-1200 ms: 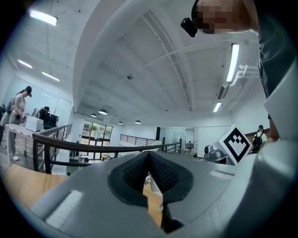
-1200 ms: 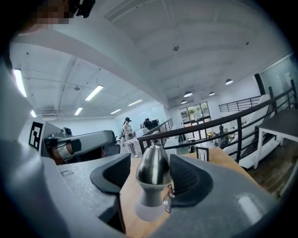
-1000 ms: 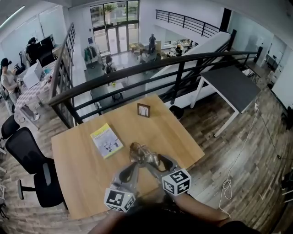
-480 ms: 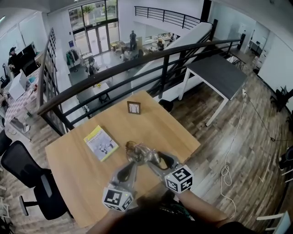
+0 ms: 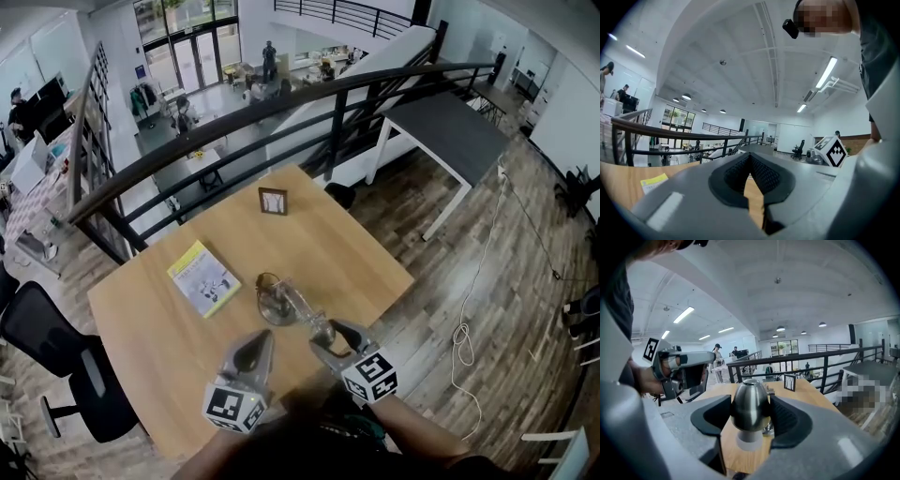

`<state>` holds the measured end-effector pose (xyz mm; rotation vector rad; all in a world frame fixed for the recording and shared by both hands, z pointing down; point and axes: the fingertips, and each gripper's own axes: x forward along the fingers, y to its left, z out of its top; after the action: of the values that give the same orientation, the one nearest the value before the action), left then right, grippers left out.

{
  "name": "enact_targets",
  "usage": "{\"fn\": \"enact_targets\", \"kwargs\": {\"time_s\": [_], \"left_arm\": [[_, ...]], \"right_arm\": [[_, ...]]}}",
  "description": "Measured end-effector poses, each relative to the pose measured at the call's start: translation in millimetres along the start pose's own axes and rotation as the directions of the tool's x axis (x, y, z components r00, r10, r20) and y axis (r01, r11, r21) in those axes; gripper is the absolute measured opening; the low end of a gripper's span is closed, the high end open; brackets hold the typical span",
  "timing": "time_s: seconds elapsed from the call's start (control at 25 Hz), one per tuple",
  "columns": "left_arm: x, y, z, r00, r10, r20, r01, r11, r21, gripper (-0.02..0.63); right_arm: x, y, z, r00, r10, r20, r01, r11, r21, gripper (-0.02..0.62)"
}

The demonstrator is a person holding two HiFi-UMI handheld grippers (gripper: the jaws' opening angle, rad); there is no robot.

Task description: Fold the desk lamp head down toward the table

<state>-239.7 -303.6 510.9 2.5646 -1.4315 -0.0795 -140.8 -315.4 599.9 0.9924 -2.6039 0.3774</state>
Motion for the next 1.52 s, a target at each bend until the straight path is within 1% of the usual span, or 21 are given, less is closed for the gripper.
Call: {"fn": "enact_targets", "kwargs": {"time_s": [0.16,0.32,0.52,0.6,0.72,0.92,1.2,1.36,1.52], "left_arm": [[-4,6,-9,1.0,0.011,-0.022,-0.012,1.0,-0.008,0.0],[-5,8,-7,0.999,0.028,-0.04,-0.029,0.999,-0.016,0.0],[-13,15,-19,0.997,0.039,-0.062,-0.04,0.999,-0.017,0.0],[-15,18,-23,0.996,0.045,-0.072,-0.047,0.999,-0.023,0.0],[-23,23,-29,0.995,0.062,-0.082,-0.064,0.998,-0.026,0.0],[-35,33,-32,0.991,0.094,-0.094,-0.097,0.995,-0.023,0.0],[-42,41,-31,0.99,0.114,-0.087,-0.116,0.993,-0.022,0.0],[-38,36,-29,0.993,0.096,-0.073,-0.098,0.995,-0.022,0.0],[-30,28,-20,0.996,0.067,-0.051,-0.068,0.997,-0.024,0.0]], "right_arm": [[9,4,-51,0.993,-0.029,-0.113,0.022,0.998,-0.063,0.255],[27,8,-85,0.983,-0.041,-0.179,0.023,0.995,-0.097,0.255],[66,2,-141,0.954,-0.068,-0.291,0.023,0.987,-0.157,0.249],[82,-3,-153,0.944,-0.089,-0.319,0.027,0.98,-0.196,0.249],[101,-7,-170,0.937,-0.12,-0.327,0.037,0.968,-0.247,0.249],[127,-15,-184,0.935,-0.153,-0.32,0.055,0.954,-0.295,0.249],[136,-17,-188,0.93,-0.162,-0.33,0.054,0.948,-0.313,0.25],[134,-17,-186,0.924,-0.158,-0.348,0.037,0.944,-0.329,0.252],[114,-11,-163,0.934,-0.138,-0.33,0.032,0.951,-0.307,0.249]]}}
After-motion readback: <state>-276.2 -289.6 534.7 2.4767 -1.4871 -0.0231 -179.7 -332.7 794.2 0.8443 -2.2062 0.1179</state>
